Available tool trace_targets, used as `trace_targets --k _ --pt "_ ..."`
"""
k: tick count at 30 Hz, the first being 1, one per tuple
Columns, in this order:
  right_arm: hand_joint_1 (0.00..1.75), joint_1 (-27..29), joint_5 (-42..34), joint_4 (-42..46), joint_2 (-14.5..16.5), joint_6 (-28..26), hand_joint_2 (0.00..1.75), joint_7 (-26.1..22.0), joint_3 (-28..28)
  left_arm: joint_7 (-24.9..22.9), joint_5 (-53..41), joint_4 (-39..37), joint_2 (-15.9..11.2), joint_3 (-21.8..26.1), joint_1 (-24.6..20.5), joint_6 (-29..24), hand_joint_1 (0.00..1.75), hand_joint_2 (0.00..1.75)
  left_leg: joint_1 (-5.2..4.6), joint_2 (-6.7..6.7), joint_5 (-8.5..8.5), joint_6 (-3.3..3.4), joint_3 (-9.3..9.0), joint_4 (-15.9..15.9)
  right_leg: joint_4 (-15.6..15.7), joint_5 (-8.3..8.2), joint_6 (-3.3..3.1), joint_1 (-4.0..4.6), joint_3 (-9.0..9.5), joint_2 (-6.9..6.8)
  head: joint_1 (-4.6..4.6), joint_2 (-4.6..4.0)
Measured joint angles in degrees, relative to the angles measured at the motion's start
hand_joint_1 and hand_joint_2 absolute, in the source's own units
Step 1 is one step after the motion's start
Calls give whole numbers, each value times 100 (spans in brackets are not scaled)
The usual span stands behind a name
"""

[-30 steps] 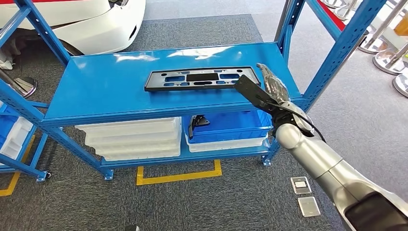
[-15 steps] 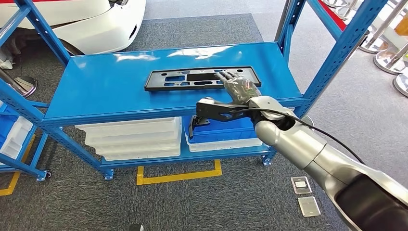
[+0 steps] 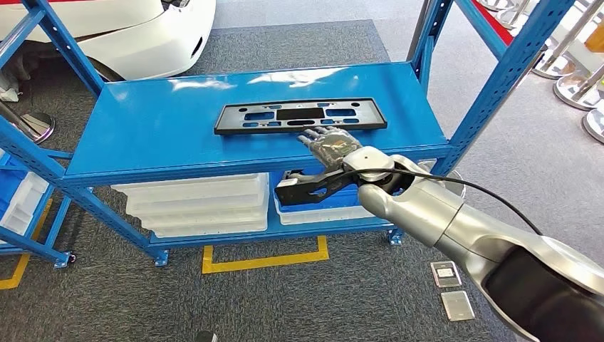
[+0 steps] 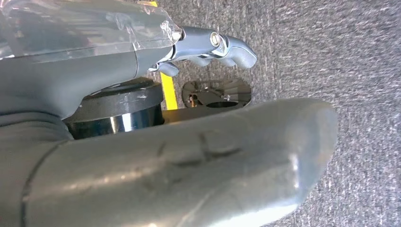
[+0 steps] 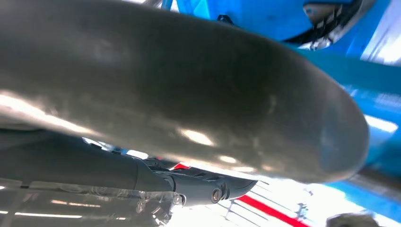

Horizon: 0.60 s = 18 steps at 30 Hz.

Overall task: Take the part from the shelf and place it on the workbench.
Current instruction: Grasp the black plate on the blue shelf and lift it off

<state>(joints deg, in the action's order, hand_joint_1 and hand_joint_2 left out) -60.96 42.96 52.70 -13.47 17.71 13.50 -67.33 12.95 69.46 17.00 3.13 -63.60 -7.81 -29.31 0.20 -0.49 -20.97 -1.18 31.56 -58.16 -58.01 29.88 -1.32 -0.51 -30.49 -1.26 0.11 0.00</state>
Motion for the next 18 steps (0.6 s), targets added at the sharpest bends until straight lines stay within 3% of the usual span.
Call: trace_targets --k 5,9,11,14,15,16,18 --pt "0 -53 45 -175 188 -10 0 -162 -285 -172 57 -22 0 -39 15 31 0 0 -2 1 -4 2 4 -4 10 -4 4 -6 1 -2 -1 0" --pt "0 -144 130 -350 416 -48 0 -288 -614 -350 156 -66 1 -82 77 55 0 0 26 18 44 162 -101 201 -118 -146 112 -34 -35 -4 -22 0" --pt "0 -210 153 -388 446 -59 0 -299 -672 -351 165 -74 5 -84 85 60 0 0 60 8 109 187 -195 326 -453 7 128 -31 -230 64 -3 0" --pt "0 -257 188 -450 471 -70 0 -312 -767 -351 176 -82 13 -87 88 69 0 0 118 -14 102 154 -212 342 -1391 334 204 -89 -837 117 46 0" --pt "0 -248 199 -473 473 -78 0 -312 -802 -351 177 -82 15 -88 93 70 0 0 151 -31 79 120 -223 330 -1503 289 248 -125 -970 116 54 0" --pt "0 -241 218 -494 473 -91 0 -304 -837 -351 177 -83 16 -89 97 70 0 0 194 -52 45 71 -241 308 -1404 131 296 -165 -1007 115 63 0" --pt "0 -245 323 -531 471 -186 0 -238 -893 -350 177 -91 15 -90 106 63 0 0 290 -89 -66 -64 -283 227 -769 -351 428 -245 -847 132 105 0"
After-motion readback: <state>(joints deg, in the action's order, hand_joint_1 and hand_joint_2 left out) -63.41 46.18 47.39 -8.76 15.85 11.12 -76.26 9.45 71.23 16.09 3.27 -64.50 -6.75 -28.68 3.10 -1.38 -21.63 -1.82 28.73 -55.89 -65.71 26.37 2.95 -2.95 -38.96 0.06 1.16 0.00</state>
